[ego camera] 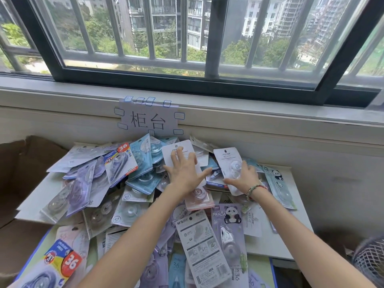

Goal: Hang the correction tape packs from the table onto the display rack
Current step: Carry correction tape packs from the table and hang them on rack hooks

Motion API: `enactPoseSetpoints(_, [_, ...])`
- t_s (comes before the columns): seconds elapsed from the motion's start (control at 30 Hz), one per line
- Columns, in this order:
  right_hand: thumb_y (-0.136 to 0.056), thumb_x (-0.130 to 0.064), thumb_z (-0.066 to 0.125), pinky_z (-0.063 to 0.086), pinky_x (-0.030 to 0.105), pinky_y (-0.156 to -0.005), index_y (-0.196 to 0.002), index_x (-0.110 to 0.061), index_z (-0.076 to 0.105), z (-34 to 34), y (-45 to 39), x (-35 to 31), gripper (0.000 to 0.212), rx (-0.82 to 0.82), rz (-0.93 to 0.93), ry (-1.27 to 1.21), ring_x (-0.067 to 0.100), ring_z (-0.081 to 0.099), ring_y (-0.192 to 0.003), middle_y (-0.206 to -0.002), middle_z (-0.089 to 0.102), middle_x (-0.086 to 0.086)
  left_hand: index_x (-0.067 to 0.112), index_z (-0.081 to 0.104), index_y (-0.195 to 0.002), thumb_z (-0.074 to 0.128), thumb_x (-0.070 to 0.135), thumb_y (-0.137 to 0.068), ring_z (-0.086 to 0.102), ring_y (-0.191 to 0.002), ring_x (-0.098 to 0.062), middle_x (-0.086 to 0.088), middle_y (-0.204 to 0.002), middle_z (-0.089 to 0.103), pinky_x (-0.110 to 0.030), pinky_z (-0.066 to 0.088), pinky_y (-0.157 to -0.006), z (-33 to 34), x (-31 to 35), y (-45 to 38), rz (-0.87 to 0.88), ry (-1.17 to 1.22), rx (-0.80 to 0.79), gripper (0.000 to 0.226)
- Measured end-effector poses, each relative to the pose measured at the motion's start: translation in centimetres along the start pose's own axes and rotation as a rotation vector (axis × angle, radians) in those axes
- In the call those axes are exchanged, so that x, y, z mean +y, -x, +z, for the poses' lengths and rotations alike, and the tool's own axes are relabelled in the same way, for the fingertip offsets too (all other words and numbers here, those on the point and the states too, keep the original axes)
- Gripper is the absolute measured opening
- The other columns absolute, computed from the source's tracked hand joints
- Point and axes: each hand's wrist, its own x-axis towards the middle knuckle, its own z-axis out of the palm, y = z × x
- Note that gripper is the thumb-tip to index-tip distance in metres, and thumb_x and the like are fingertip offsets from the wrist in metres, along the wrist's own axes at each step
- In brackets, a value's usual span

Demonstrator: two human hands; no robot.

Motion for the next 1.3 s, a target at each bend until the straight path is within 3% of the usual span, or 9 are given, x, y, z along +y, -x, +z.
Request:
enactPoseSetpoints(0.17, [-0.075, -0.041, 0.077, 0.022, 0.042, -0.113, -0.152, -0.007, -0.002, 0.7, 0.5, -0.1, 0.115, -0.022, 0.002, -0.009, 0.038, 0.018, -0.142, -0.154, 0.001, 0.025, 0.02, 0.041, -0.11, 0.066, 0.048, -0.083, -0.011, -0.144, -0.038, -0.017, -0.154, -0.003, -0.066, 0.012, -0.111, 1.3, -0.3, 0.5, -0.011, 0.02, 0.127, 0.046])
enactPoseSetpoints(0.3, [-0.076, -0.036, 0.077, 0.014, 0.044, -0.115, -0.15, -0.004, -0.008, 1.1, 0.6, -0.2, 0.117, -0.009, 0.001, -0.03, 0.037, 0.003, -0.145, -0.154, -0.005, 0.026, 0.018, 0.028, -0.137, 0.074, 0.048, -0.075, -0.023, -0.14, -0.046, -0.027, -0.15, -0.026, -0.053, -0.002, -0.117, 1.6, -0.9, 0.7, -0.019, 0.112, 0.186, 0.083])
enactPoseSetpoints(0.4, [-0.077, -0.036, 0.077, 0.013, 0.042, -0.116, -0.149, -0.002, -0.01, 1.3, 0.6, -0.2, 0.119, -0.002, -0.003, -0.018, 0.035, 0.0, -0.145, -0.154, -0.004, 0.026, 0.022, 0.005, -0.152, 0.077, 0.045, -0.073, -0.027, -0.14, -0.045, -0.03, -0.15, -0.028, -0.048, -0.007, -0.116, 1.3, -1.0, 1.0, -0.061, 0.168, 0.095, 0.109])
enactPoseSetpoints(0.5, [-0.077, -0.034, 0.077, 0.01, 0.041, -0.116, -0.148, -0.001, -0.011, 1.4, 0.8, -0.2, 0.118, -0.019, -0.007, -0.033, 0.034, -0.003, -0.146, -0.155, -0.01, 0.025, 0.025, -0.013, -0.152, 0.076, 0.043, -0.076, -0.021, -0.144, -0.039, -0.021, -0.156, -0.023, -0.047, -0.004, -0.119, 1.0, -0.9, 1.5, -0.07, 0.118, 0.045, 0.118])
enactPoseSetpoints(0.67, [-0.077, -0.035, 0.077, 0.012, 0.043, -0.117, -0.148, 0.0, -0.01, 1.4, 0.8, -0.3, 0.118, -0.026, -0.016, -0.038, 0.035, 0.001, -0.145, -0.155, -0.007, 0.024, 0.028, -0.019, -0.151, 0.077, 0.035, -0.076, -0.01, -0.147, -0.038, -0.017, -0.155, -0.028, -0.048, 0.003, -0.118, 0.6, -0.4, 1.7, -0.068, 0.126, 0.087, 0.122])
enactPoseSetpoints(0.77, [-0.076, -0.037, 0.078, 0.013, 0.042, -0.116, -0.149, 0.0, -0.009, 1.2, 1.0, -0.3, 0.119, -0.008, -0.012, -0.043, 0.034, 0.004, -0.145, -0.154, -0.004, 0.023, 0.019, -0.022, -0.15, 0.078, 0.034, -0.075, -0.006, -0.147, -0.037, -0.026, -0.156, -0.014, -0.042, 0.002, -0.12, 0.5, -0.4, 2.0, -0.103, 0.212, 0.102, 0.126])
enactPoseSetpoints(0.9, [-0.073, -0.041, 0.079, 0.017, 0.041, -0.115, -0.149, 0.0, -0.006, 1.0, 1.6, -0.5, 0.121, 0.039, -0.007, -0.037, 0.035, 0.007, -0.144, -0.153, 0.0, 0.022, 0.004, -0.018, -0.149, 0.078, 0.04, -0.072, 0.01, -0.146, -0.03, -0.017, -0.159, 0.005, -0.044, 0.011, -0.12, 0.1, -0.6, 2.7, -0.159, 0.209, 0.144, 0.129])
enactPoseSetpoints(1.07, [-0.071, -0.045, 0.079, 0.022, 0.042, -0.114, -0.149, 0.0, -0.006, 0.3, 4.1, -1.2, 0.123, 0.144, -0.009, -0.079, 0.035, 0.016, -0.141, -0.151, 0.005, 0.022, 0.007, -0.01, -0.152, 0.081, 0.051, -0.068, 0.021, -0.141, -0.034, -0.01, -0.157, 0.01, -0.052, 0.029, -0.109, -1.5, -1.4, 4.7, -0.201, 0.189, 0.15, 0.132])
enactPoseSetpoints(1.3, [-0.071, -0.045, 0.079, 0.021, 0.038, -0.113, -0.148, 0.001, -0.009, -0.9, 11.9, -2.3, 0.126, 0.48, 0.005, -0.143, 0.032, 0.018, -0.137, -0.148, 0.012, 0.018, 0.013, -0.011, -0.153, 0.079, 0.052, -0.067, 0.027, -0.136, -0.034, -0.018, -0.148, 0.022, -0.05, 0.027, -0.11, -3.1, -1.4, 8.6, -0.08, 0.333, 0.218, 0.13])
